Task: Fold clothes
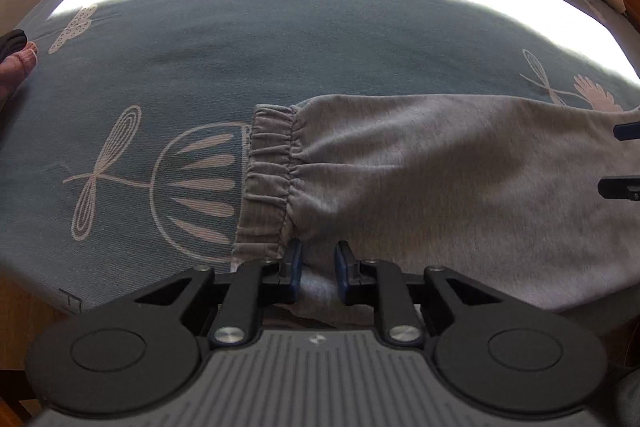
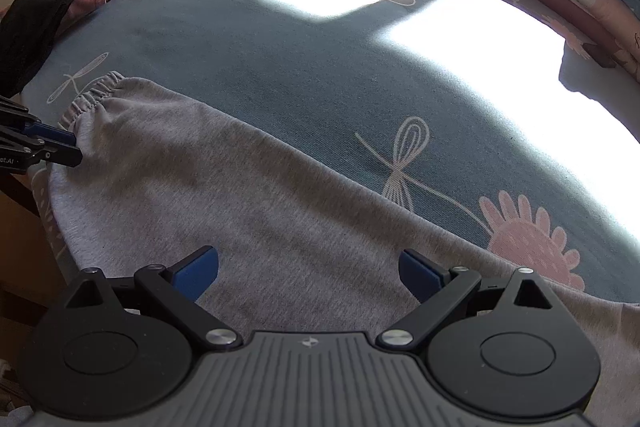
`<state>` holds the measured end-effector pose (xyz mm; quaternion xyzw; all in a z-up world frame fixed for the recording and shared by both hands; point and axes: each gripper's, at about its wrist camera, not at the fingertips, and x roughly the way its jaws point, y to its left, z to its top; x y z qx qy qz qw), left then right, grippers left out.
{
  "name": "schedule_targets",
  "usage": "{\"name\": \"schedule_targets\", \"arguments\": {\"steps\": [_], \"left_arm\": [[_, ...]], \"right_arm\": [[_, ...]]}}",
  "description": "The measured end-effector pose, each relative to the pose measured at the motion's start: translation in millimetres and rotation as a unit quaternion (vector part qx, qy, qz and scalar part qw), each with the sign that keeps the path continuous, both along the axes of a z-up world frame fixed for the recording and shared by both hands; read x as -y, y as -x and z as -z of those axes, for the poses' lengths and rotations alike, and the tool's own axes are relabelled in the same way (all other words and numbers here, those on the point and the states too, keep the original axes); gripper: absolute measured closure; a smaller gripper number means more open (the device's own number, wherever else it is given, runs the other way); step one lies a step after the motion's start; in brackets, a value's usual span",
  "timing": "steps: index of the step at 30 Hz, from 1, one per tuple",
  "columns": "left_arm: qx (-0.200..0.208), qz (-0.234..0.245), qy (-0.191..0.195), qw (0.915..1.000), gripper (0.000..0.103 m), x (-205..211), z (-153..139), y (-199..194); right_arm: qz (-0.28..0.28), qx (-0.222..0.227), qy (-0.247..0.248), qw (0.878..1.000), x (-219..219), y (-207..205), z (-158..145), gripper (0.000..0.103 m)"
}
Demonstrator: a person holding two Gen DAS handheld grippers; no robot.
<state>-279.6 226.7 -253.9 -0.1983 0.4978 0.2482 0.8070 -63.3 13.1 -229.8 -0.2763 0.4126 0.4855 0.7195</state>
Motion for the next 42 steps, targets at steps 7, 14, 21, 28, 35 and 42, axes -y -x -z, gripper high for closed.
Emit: {"name": "schedule_targets", "arguments": {"steps": [7, 14, 21, 28, 35, 42], "left_arm": [[0.083, 0.027, 0.033, 0.9957, 0.077, -9.1, -42.7, -14.0], [0.042, 0.004, 0.05, 0.9978, 0.08, -30.8, 4.9, -60.6], [0.057, 0.008, 0.02, 0.9981, 0.077, -19.4, -9.8, -56.9], [0.033, 0.098, 0.039, 0.9939, 0.064, 27.8, -9.2, -41.6], [-0.018, 0.074, 0.043, 0.9962, 0.064, 32.2, 1.5, -21.2], [0.035, 0.104, 0.023, 0.9937, 0.059, 33.8, -31.4, -52.7]], "right_arm": [[0.01, -0.004, 0.006, 1.0, 9.9, -4.6, 1.9, 0.004], [0.014, -0.008, -0.013, 1.0, 2.6, -0.1, -2.3, 0.004], [0.023, -0.01, -0.012, 1.0, 7.1, -5.4, 1.3, 0.004], [-0.013, -0.027, -0.021, 0.999, -0.2, 8.7, 2.2, 0.004], [-0.041, -0.018, -0.024, 0.999, -33.5, 5.9, 21.9, 0.004], [-0.042, -0.022, -0.013, 0.999, -46.2, 0.4, 28.2, 0.0]]}}
